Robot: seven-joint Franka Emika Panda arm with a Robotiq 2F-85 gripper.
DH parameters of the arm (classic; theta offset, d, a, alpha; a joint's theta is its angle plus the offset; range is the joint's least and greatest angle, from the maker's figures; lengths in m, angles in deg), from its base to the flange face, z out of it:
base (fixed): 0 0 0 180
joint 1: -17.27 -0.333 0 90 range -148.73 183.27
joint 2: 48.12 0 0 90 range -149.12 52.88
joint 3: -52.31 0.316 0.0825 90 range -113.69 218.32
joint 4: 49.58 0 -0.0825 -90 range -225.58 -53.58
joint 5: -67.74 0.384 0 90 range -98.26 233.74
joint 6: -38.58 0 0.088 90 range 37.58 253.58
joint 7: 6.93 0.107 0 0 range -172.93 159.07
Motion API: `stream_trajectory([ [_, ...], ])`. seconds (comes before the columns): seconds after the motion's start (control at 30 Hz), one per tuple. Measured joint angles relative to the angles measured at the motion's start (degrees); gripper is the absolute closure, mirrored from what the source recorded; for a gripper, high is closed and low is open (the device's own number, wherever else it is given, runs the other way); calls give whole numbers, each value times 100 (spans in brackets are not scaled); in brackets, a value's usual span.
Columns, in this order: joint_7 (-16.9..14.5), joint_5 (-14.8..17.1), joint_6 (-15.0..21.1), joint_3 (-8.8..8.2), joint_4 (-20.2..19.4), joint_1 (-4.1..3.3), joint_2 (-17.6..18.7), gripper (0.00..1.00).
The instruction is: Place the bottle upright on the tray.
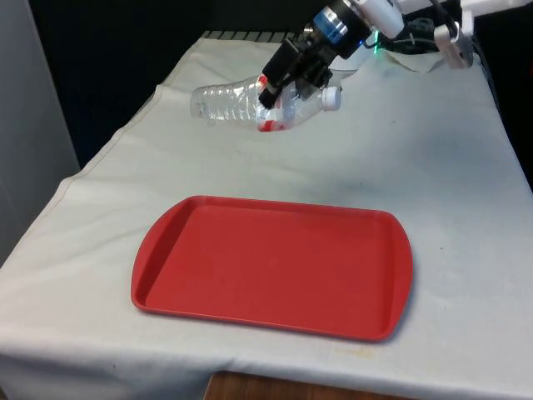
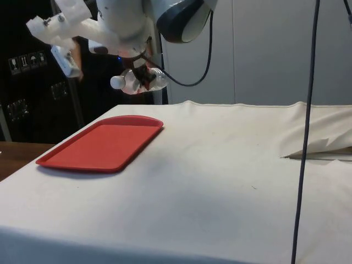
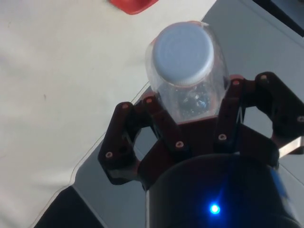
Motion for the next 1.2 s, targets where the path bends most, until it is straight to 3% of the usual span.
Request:
stream_trajectory([
  [0.9,183,235,183,-109,458,6,6,84],
  [1.2,441,258,498,-183,476,6,0,84],
])
